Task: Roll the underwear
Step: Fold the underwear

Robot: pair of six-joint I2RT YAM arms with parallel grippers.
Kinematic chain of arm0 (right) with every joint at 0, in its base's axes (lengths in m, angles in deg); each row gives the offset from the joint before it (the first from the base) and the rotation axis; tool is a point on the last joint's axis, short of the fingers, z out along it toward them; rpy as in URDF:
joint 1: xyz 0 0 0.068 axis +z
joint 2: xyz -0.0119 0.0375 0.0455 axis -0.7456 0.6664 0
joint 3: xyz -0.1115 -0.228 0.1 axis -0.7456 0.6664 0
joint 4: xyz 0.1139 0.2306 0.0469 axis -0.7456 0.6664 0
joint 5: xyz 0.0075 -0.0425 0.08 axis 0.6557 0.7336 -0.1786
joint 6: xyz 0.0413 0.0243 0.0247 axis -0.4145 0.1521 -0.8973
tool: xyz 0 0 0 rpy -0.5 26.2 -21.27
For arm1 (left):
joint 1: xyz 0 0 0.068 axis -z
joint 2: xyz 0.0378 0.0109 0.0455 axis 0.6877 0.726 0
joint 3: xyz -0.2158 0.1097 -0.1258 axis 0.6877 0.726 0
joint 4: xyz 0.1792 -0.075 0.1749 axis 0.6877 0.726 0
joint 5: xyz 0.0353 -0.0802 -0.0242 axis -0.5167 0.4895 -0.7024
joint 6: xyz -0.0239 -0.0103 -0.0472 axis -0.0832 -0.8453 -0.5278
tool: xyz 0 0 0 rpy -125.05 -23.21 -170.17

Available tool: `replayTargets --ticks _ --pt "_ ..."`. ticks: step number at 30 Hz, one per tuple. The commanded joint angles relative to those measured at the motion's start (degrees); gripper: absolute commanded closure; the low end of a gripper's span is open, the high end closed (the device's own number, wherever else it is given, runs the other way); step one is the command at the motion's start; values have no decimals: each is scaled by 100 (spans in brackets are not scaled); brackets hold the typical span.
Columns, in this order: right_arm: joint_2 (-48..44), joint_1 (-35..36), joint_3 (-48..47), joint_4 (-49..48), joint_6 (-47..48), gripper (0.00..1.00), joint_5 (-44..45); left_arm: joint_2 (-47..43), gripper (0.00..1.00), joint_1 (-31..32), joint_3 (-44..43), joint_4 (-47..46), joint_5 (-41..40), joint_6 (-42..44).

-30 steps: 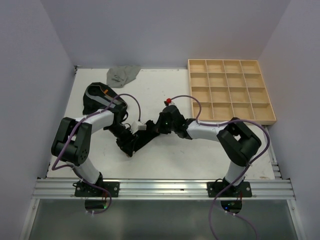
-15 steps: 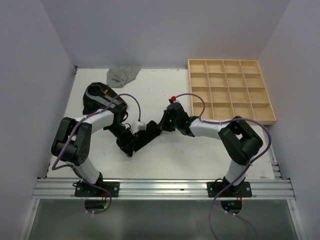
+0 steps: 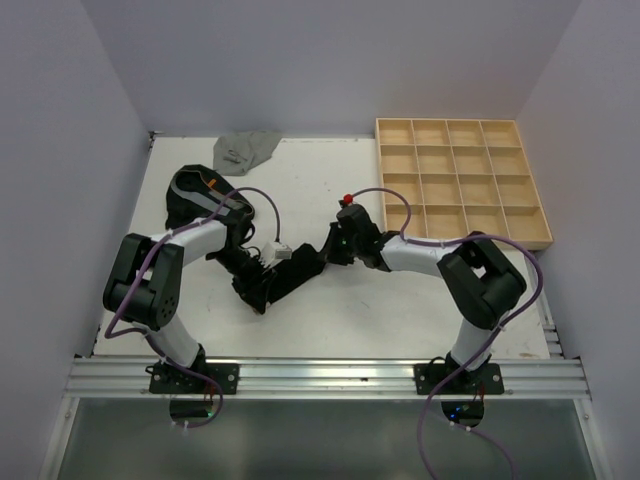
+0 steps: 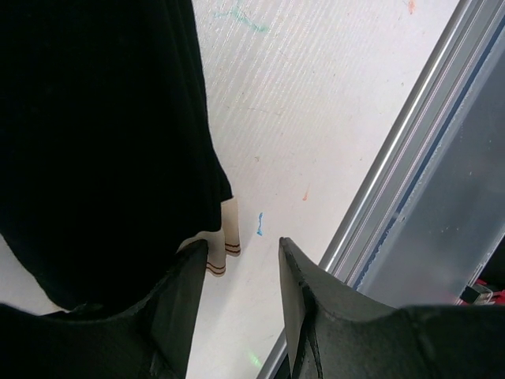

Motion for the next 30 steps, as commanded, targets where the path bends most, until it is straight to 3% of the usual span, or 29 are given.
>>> replayTargets --ticks 1,16,30 --pt "-421 -66 -142 176 178 100 -72 461 51 8 415 -579 -966 374" --pt "-598 -153 -213 405 73 100 -257 452 50 8 406 -579 -948 391" --pt "395 -206 -160 -87 117 100 -292 400 49 -28 415 -561 -913 453"
